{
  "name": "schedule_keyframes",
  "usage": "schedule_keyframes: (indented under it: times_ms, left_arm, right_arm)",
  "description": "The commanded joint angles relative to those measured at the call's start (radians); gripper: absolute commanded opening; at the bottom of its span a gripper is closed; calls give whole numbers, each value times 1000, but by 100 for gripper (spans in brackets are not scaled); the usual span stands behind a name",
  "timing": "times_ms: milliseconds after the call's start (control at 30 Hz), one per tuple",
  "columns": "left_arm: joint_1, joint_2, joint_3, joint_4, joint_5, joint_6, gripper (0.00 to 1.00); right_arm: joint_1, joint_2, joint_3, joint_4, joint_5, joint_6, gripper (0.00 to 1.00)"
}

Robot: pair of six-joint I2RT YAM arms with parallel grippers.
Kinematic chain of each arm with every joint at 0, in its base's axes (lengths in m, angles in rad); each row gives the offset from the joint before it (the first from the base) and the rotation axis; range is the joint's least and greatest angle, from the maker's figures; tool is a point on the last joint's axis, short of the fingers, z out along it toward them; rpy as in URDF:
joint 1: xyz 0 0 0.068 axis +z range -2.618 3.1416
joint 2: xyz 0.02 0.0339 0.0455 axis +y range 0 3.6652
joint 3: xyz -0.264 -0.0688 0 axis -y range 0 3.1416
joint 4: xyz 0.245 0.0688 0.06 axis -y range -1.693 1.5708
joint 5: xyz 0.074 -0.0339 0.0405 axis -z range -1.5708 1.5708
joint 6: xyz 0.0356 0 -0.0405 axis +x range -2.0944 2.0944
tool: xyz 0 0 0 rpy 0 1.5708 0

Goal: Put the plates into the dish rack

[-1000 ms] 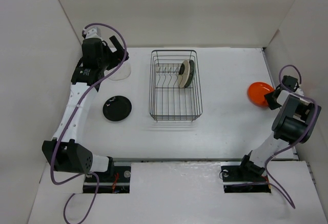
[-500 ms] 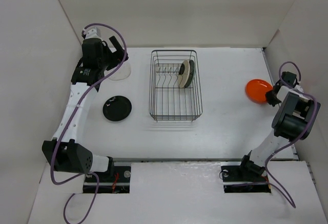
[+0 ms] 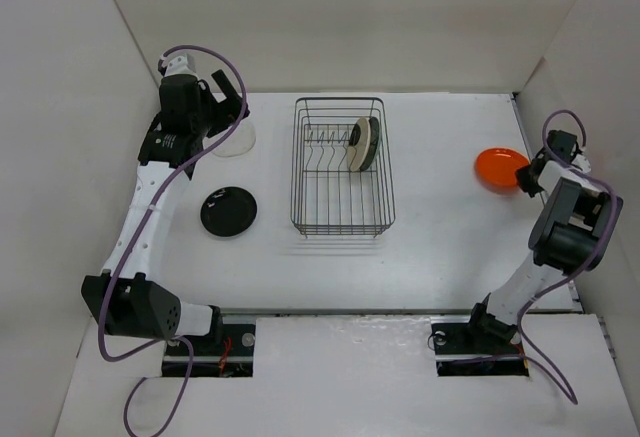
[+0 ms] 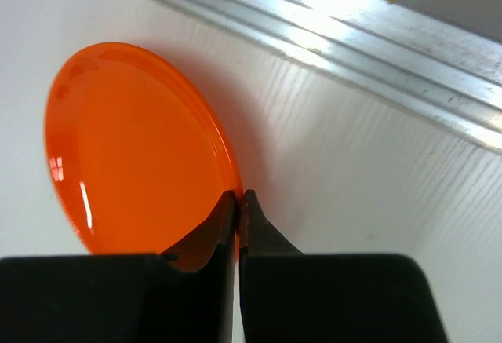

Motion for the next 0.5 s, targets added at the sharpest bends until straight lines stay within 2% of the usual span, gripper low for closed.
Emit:
schedule_keyframes:
  times_ms: [0, 167, 233, 300, 467]
  left_arm:
    - [1, -41, 15, 16, 0, 15, 100]
    - [1, -41, 15, 16, 0, 15, 100]
    - [1, -41, 15, 16, 0, 15, 100]
    - [1, -41, 15, 16, 0, 15, 100]
    - [1, -6, 24, 7, 31, 6, 100]
  right_arm:
    - [51, -89, 11, -25, -24, -22, 0]
    - [147, -203, 53, -25, -24, -51, 0]
    - [184, -234, 106, -78, 9, -81, 0]
    - [293, -270, 169, -149, 162, -104, 0]
    - [376, -392, 204, -186, 284, -127, 0]
